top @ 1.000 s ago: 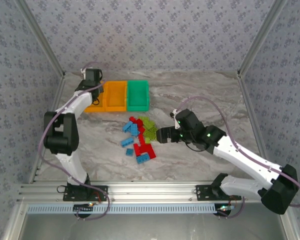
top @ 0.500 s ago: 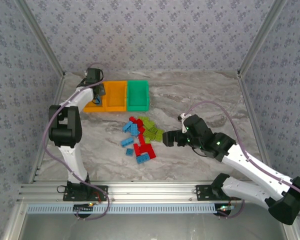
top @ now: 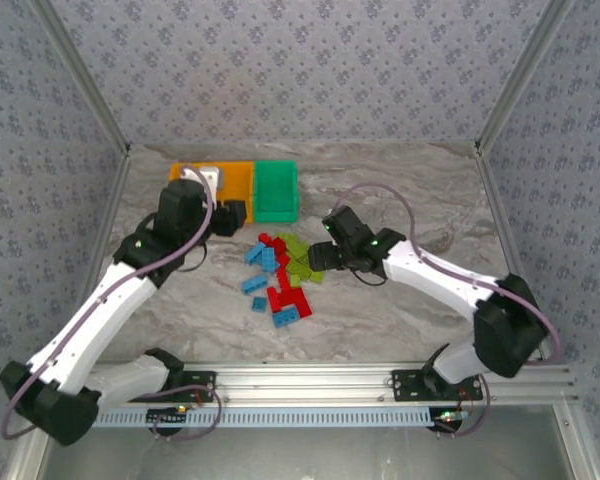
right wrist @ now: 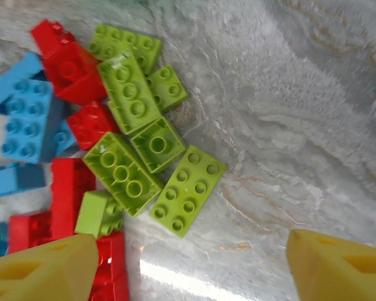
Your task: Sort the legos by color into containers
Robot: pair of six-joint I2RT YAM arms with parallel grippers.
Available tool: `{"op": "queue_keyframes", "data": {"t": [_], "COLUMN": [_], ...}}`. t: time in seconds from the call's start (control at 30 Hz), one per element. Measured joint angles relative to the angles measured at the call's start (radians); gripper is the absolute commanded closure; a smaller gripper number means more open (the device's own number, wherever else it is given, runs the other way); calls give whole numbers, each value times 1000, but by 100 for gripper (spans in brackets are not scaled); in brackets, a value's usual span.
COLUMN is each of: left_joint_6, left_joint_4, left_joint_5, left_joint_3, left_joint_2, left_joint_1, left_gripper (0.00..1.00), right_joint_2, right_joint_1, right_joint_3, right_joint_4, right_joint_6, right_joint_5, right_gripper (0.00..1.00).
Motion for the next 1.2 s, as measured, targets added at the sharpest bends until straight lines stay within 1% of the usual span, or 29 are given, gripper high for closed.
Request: {"op": "queue_keyframes", "data": {"t": [0.03, 0.07, 0.13, 0.2, 0.27, 0.37, 0.47, 0.57, 0.6, 0.7, 0.73, 0.77, 0.8, 0.93, 1.0, 1.13, 1.2], "left_joint_6": [12, 29, 63, 101, 139, 176, 201, 217, 222, 230, 231, 232, 232, 232, 232, 238, 240], "left_joint_4": [-40, -90, -176, -252, -290, -312, -318, -317, -318, -316, -314, -315, -316, -309, -308, -293, -281], "left_joint_5": [3, 7, 20, 28, 29, 28, 32, 36, 36, 35, 35, 35, 35, 35, 35, 37, 44], "left_joint_3": [0, 0, 0, -3, -23, -74, -123, -150, -158, -175, -180, -185, -187, -189, -193, -207, -216], "left_joint_2": [-16, -31, -49, -68, -92, -118, -109, -90, -86, -88, -91, -97, -101, -127, -139, -163, -180], "left_joint_1": [-19, -34, -50, -54, -54, -54, -54, -54, -54, -53, -53, -53, -51, -43, -37, -17, 1], "left_gripper": [38, 36, 32, 29, 27, 24, 19, 15, 13, 10, 9, 9, 9, 8, 8, 7, 7], "right_joint_2": [33, 69, 140, 206, 244, 257, 269, 277, 282, 312, 315, 313, 313, 297, 272, 159, 63], "right_joint_1": [-3, -4, -6, -8, -8, -10, -10, -10, -10, -10, -10, -11, -10, -10, -10, -2, 13], "right_joint_3": [1, 4, 13, 25, 27, 26, 18, 17, 17, 15, 15, 16, 15, -3, -31, -87, -91], "right_joint_4": [11, 21, 36, 47, 59, 95, 132, 164, 173, 175, 175, 175, 170, 178, 192, 187, 219], "right_joint_6": [8, 20, 52, 97, 134, 185, 218, 236, 240, 250, 251, 251, 253, 272, 273, 248, 185], "right_joint_5": [0, 0, 0, 0, 0, -11, -24, -33, -34, -20, -19, -18, -6, 8, 14, 71, 106], "right_gripper": [27, 31, 35, 36, 36, 36, 37, 43, 50, 53, 58, 66, 70, 75, 81, 82, 82]}}
